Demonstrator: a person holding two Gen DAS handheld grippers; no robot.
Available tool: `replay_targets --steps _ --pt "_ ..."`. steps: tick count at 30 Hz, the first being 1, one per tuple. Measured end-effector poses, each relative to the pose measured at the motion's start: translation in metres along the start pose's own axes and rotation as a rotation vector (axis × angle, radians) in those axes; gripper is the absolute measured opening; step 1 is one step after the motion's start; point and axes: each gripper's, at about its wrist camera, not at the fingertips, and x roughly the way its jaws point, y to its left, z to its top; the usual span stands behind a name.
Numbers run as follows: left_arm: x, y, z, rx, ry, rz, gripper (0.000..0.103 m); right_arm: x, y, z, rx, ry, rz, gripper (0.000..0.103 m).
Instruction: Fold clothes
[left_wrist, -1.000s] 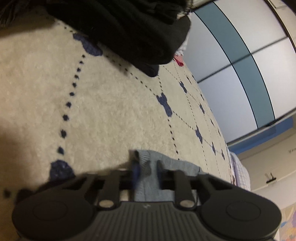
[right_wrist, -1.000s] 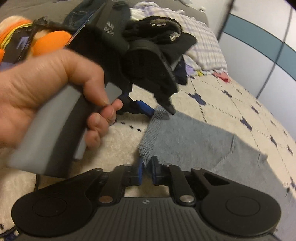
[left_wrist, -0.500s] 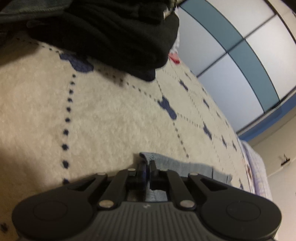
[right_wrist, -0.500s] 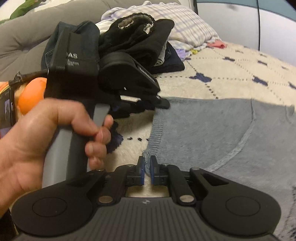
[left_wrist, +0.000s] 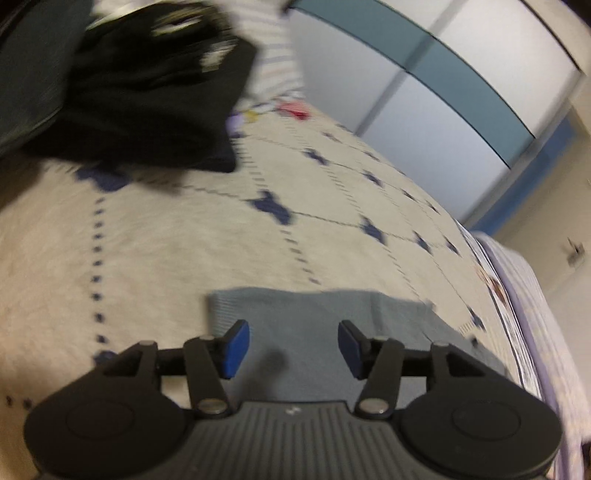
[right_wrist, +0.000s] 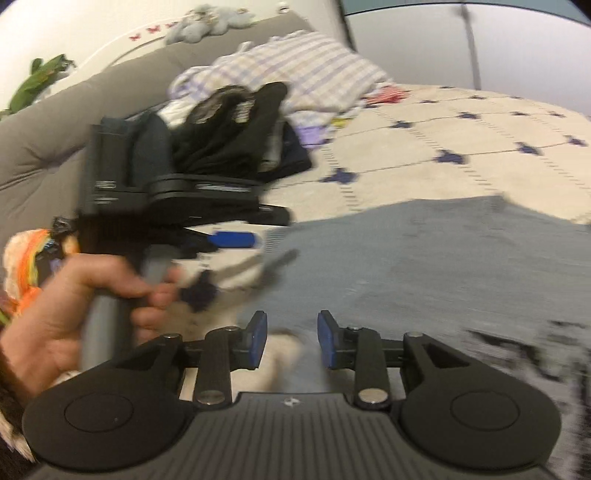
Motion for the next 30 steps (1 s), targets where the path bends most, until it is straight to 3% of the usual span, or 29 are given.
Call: replay_targets --steps 4,10,18,24,27,30 --pt "0.0 -0.038 -0.028 0.136 0.05 -0.058 0.055 -0.024 -0.033 -0.014 0.047 0.012 -0.093 0.033" --pt "0.005 -0.068 -0.083 0.336 0.143 -0.203 0.054 -0.038 -0.063 -0.048 0.092 0.041 -0.215 0.033" --pt "-0.036 -0.064 -0.132 0.555 0.117 -0.215 0.057 -0.057 -0.051 -0.102 -0.008 0.066 -0.252 0.04" --pt "-0.084 -0.059 -0.179 0.685 0.079 -0.235 0.062 -0.08 -0.035 -0.122 -0.063 0.103 -0.247 0.042" --pt "-0.106 -0.06 -0.196 0.723 0.097 -0.238 0.067 -0.091 -0.032 -0.128 -0.072 0.126 -0.246 0.043" --pt "-0.12 -0.061 -0.203 0.73 0.169 -0.215 0.068 -0.102 -0.03 -0.135 -0.063 0.147 -0.241 0.043"
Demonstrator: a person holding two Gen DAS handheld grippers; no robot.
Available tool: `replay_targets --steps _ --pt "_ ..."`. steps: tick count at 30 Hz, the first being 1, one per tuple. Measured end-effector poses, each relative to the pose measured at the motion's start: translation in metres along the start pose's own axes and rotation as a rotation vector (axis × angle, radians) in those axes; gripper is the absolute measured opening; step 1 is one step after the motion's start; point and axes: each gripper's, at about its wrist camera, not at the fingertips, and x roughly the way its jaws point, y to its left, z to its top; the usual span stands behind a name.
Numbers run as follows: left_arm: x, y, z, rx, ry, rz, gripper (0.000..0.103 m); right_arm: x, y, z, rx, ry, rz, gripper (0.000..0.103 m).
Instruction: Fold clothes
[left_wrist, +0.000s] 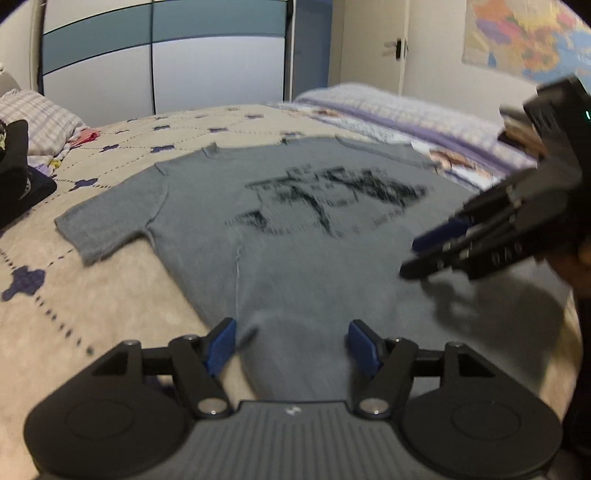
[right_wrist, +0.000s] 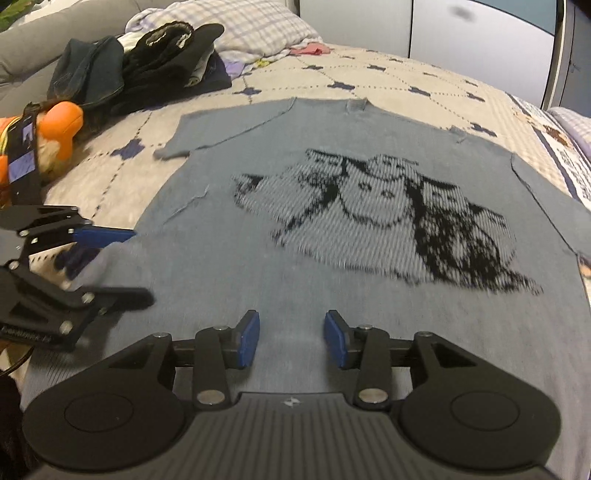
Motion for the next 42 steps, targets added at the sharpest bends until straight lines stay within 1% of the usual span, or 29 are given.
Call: replay_targets --steps 2,4,5,8,11,13,15,18,21,23,27,30,31,33,34,37,40,42 --pt "-0.008 -0.002 0.001 -0.023 0.044 -0.014 0.068 -0.007 -0.002 -0.006 0.011 0.015 0.005 0.043" --pt "-0.015 -0.002 0.004 -0.044 0.111 -0.036 0.068 -0.013 -0.004 -0.012 0.023 0.026 0.014 0.043" --pt "-0.019 -0.001 0.005 -0.076 0.136 -0.046 0.068 -0.017 -0.005 -0.015 0.029 0.032 0.017 0.043" --pt "-0.033 0.01 -0.001 -0.259 0.163 -0.092 0.068 -0.031 -0.012 -0.022 0.062 0.05 0.025 0.043" --pt "-0.044 0.023 -0.015 -0.455 0.164 -0.155 0.067 -0.056 -0.031 -0.033 0.111 0.034 0.03 0.044" --pt "-0.05 0.031 -0.026 -0.579 0.162 -0.206 0.066 -0.075 -0.052 -0.042 0.164 0.013 0.001 0.044" --pt "-0.052 0.036 -0.039 -0.682 0.162 -0.258 0.064 -0.095 -0.076 -0.052 0.22 -0.005 -0.048 0.044" --pt "-0.049 0.038 -0.056 -0.791 0.18 -0.323 0.062 -0.119 -0.113 -0.069 0.299 -0.018 -0.139 0.044" --pt "-0.047 0.039 -0.067 -0.862 0.179 -0.358 0.062 -0.14 -0.147 -0.087 0.392 -0.013 -0.214 0.044" --pt "-0.047 0.04 -0.072 -0.904 0.172 -0.369 0.062 -0.146 -0.161 -0.1 0.44 0.01 -0.239 0.044" --pt "-0.049 0.037 -0.078 -0.947 0.156 -0.368 0.06 -0.141 -0.173 -0.12 0.515 0.084 -0.248 0.044" --pt "-0.051 0.035 -0.08 -0.977 0.145 -0.366 0.061 -0.13 -0.165 -0.126 0.503 0.113 -0.227 0.043" --pt "-0.051 0.035 -0.082 -0.987 0.142 -0.366 0.061 -0.127 -0.161 -0.127 0.493 0.116 -0.215 0.04" --pt "-0.053 0.035 -0.085 -1.01 0.133 -0.37 0.061 -0.123 -0.155 -0.128 0.479 0.124 -0.188 0.008" --pt "-0.053 0.036 -0.086 -1.024 0.129 -0.373 0.061 -0.123 -0.154 -0.126 0.475 0.124 -0.183 0.008" --pt "-0.052 0.037 -0.091 -1.059 0.118 -0.38 0.061 -0.133 -0.156 -0.121 0.424 0.11 -0.236 0.005" --pt "-0.052 0.036 -0.092 -1.069 0.112 -0.382 0.061 -0.143 -0.171 -0.121 0.421 0.108 -0.279 0.003" --pt "-0.054 0.04 -0.095 -1.07 0.114 -0.381 0.061 -0.144 -0.181 -0.121 0.441 0.108 -0.295 0.003"
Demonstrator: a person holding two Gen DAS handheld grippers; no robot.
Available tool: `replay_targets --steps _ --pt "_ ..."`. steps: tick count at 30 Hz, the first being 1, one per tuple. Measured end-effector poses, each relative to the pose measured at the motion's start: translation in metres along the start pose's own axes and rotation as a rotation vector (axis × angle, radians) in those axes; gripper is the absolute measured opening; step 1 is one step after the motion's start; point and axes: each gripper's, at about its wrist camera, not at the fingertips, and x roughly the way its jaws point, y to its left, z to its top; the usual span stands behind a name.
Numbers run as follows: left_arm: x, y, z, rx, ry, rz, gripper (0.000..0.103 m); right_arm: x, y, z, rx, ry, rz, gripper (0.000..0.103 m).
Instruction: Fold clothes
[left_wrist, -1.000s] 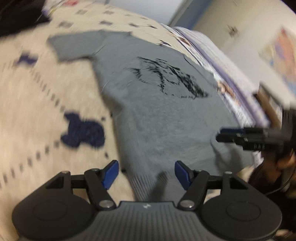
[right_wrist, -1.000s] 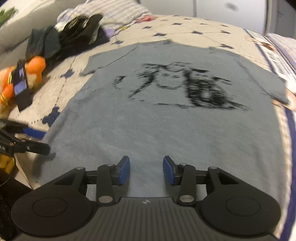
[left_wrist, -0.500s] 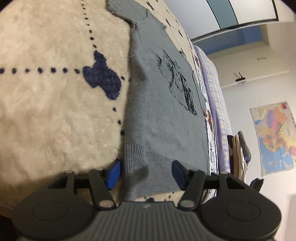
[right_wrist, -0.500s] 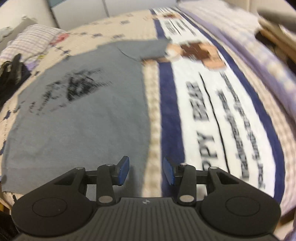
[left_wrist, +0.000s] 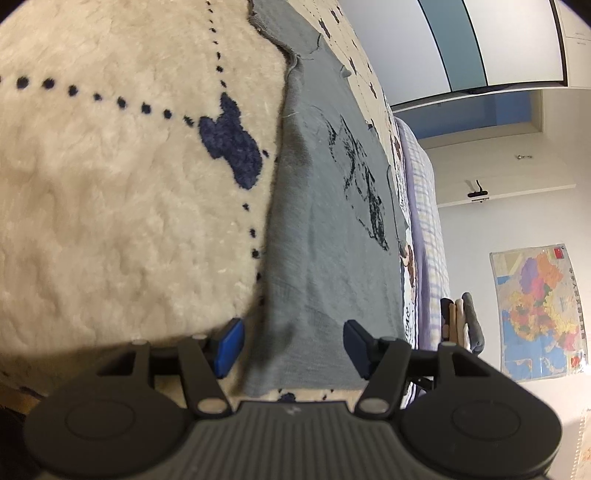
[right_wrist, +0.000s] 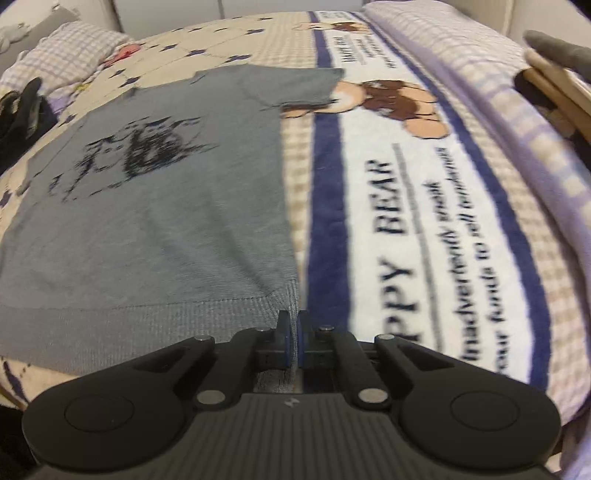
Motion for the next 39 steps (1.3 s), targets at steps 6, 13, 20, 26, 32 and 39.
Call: replay_targets --steps 6,13,20,26,32,39 --pt "0.003 0.002 0.002 -0.004 0.004 0.006 0.053 0.008 -0.011 0.003 0.05 0.024 -0.008 0.003" --pt "0.018 0.006 -0.005 0.013 0.091 0.065 0.007 0.009 -0.007 0.0 0.038 0.043 -0.001 0.004" --pt "-0.011 -0.022 -0.015 0.147 0.007 0.155 0.003 -0.001 0.0 -0.001 0.011 0.033 0.002 0.004" --pt "-0.036 -0.034 -0.016 0.222 -0.033 0.186 0.003 -0.015 0.009 -0.004 -0.038 0.032 0.03 0.004" --pt "-0.01 -0.016 -0.017 0.237 0.027 0.305 0.003 0.003 0.021 -0.012 -0.086 0.095 0.003 0.004" --pt "-0.014 -0.025 -0.015 0.285 0.031 0.323 0.007 0.003 0.018 -0.009 -0.049 0.087 0.012 0.011"
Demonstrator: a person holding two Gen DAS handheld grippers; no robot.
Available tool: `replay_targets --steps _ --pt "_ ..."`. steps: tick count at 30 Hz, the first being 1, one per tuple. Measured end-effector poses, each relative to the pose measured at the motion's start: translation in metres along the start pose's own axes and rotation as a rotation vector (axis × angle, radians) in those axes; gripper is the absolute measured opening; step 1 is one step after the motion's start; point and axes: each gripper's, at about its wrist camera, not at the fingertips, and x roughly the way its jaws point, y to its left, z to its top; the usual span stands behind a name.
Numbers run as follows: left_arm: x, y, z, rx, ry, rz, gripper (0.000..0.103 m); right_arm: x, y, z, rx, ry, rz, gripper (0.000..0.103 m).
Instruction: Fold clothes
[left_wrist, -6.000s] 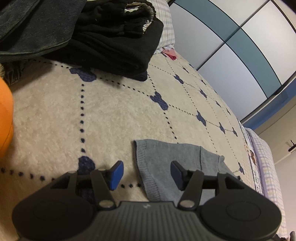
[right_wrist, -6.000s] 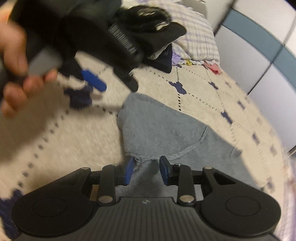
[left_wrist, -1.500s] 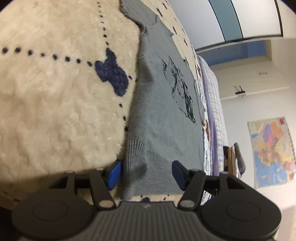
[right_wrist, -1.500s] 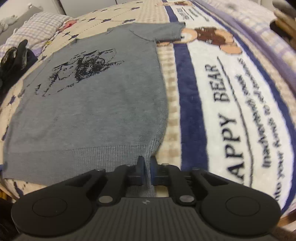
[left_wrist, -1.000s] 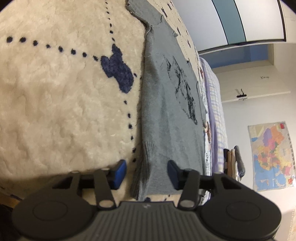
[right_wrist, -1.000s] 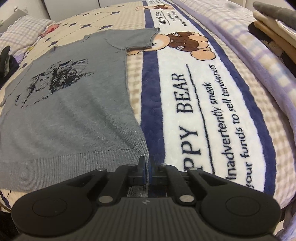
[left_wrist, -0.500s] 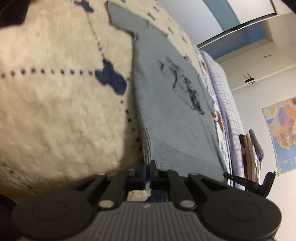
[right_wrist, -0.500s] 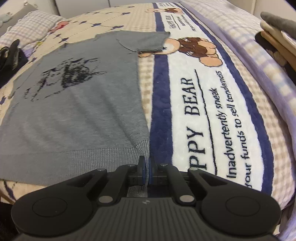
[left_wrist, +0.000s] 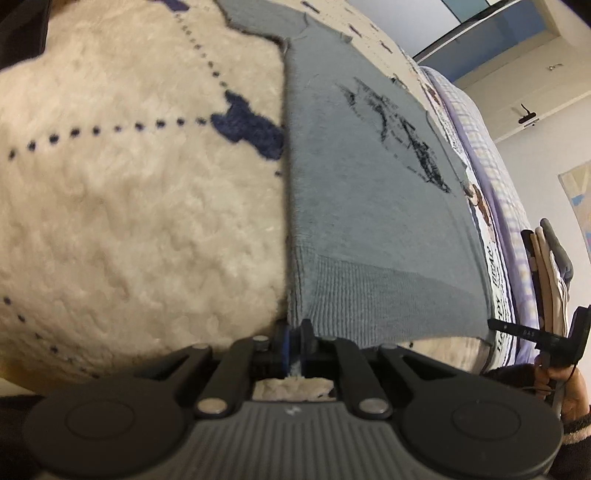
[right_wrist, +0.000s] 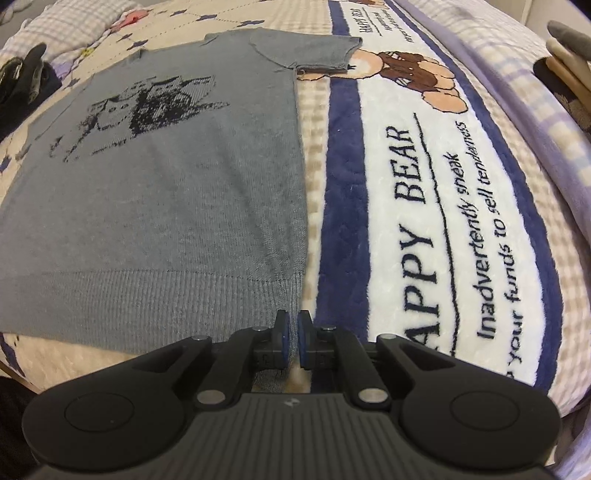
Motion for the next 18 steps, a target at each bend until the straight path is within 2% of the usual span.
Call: replay_targets --steps 1,3,5,7,9,11,18 --pt "-0.005 -0.003 0.001 0.011 -0.013 0.015 0.009 -0.003 0.0 0.0 0.007 -0.014 0.001 0.015" --pt "-0.013 -0.012 0.005 0.041 -0.057 0.05 0.022 -0.008 -0.001 0.002 0.017 -0.045 0.001 0.031" --pt "-0.022 -0.021 0.01 0.079 -0.106 0.062 0.025 -0.013 0.0 0.005 0.016 -0.081 -0.008 0.033" --pt "-0.026 -0.032 0.018 0.13 -0.139 0.044 0.026 -0.016 0.002 0.012 0.013 -0.12 -0.009 0.033" --pt "-0.023 -0.045 0.026 0.183 -0.161 0.015 0.035 -0.017 0.006 0.019 0.011 -0.162 -0.004 0.033" --pt "-0.014 -0.061 0.035 0.24 -0.173 -0.012 0.039 -0.014 0.015 0.028 0.008 -0.193 0.014 0.033" --pt "0.037 -0.102 0.054 0.423 -0.167 -0.108 0.039 0.01 0.061 0.048 -0.072 -0.256 0.146 0.033"
